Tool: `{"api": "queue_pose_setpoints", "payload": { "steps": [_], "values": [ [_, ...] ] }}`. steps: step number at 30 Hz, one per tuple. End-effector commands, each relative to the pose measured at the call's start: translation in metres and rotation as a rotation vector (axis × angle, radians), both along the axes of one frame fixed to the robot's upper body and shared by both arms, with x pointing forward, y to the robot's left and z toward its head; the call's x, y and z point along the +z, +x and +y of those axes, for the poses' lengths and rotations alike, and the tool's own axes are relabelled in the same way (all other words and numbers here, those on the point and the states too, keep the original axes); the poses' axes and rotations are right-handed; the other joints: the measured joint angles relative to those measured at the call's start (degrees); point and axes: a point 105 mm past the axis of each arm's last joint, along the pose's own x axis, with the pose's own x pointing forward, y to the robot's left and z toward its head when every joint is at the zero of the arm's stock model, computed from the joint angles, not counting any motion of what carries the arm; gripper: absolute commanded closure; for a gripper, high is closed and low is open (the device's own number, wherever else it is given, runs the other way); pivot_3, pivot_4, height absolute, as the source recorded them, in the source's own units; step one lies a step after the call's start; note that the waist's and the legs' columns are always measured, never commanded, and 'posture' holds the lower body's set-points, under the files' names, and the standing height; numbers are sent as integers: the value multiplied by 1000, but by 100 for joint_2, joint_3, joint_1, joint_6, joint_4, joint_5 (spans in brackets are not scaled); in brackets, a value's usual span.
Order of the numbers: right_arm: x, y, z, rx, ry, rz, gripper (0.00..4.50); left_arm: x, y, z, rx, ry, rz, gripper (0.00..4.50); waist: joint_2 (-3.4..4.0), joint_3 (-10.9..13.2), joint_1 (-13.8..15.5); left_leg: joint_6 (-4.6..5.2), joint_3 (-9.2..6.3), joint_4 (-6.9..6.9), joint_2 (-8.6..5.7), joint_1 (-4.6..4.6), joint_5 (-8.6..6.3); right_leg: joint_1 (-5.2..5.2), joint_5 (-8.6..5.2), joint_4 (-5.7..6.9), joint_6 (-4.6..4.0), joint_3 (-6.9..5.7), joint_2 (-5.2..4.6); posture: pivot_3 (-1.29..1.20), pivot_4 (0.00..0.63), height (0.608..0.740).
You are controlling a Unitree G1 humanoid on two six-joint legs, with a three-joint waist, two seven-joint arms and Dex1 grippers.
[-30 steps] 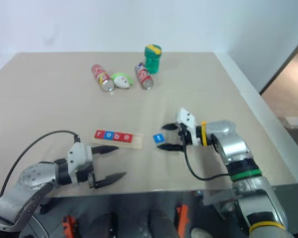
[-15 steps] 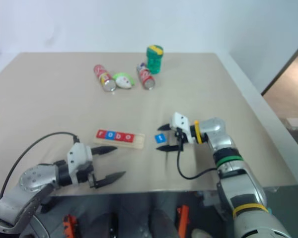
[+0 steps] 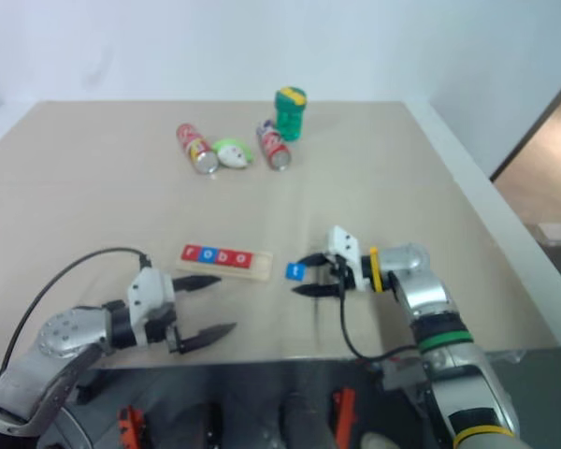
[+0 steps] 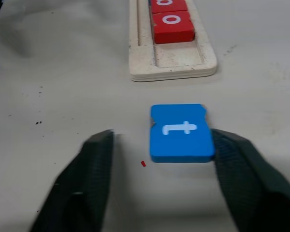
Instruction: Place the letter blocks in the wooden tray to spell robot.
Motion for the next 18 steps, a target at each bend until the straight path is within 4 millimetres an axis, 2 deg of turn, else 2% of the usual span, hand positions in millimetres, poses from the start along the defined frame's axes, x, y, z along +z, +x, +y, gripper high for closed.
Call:
{"api": "queue_pose_setpoints", "payload": {
  "steps": [1,2,3,7,9,11,14,18],
  "values": [
    [1,3,-7,-59,-1,-3,2930,5,0,-3,-23,-8,-30,0,0,0,0,0,0,0,0,0,0,0,-1,0,1,0,0,0,150,739],
    [2,4,-6,-69,3,0,3227,5,0,-3,-22,-7,-30,0,0,0,1,0,0,0,-1,0,0,0,-2,0,2,0,0,0,150,739],
    [2,5,-5,-78,7,7,3319,5,1,-2,-21,-7,-31,0,0,0,0,0,0,0,-1,-1,0,0,-2,0,2,0,0,0,150,739],
    [4,6,-4,-87,8,7,3319,5,3,0,0,-12,-34,0,0,0,0,0,0,1,0,0,0,0,1,0,2,1,0,0,150,739],
    [15,10,1,-100,31,-25,3319,6,8,5,60,-23,-46,0,0,0,0,0,0,3,0,0,1,1,2,0,2,1,0,0,150,739],
    [29,14,9,-97,59,-61,3319,7,16,11,135,-33,-63,0,0,0,-4,1,0,6,0,0,1,2,3,0,1,2,0,0,150,739],
    [48,13,36,-37,80,-103,3319,10,31,24,295,-93,-59,0,1,1,-18,2,6,9,2,-1,3,-4,15,0,4,9,1,0,150,739],
    [52,12,54,-35,77,-90,3319,8,32,25,337,-98,-56,0,1,1,-15,2,-4,6,12,-7,3,-8,15,3,0,1,16,0,150,739]
  ]
}}
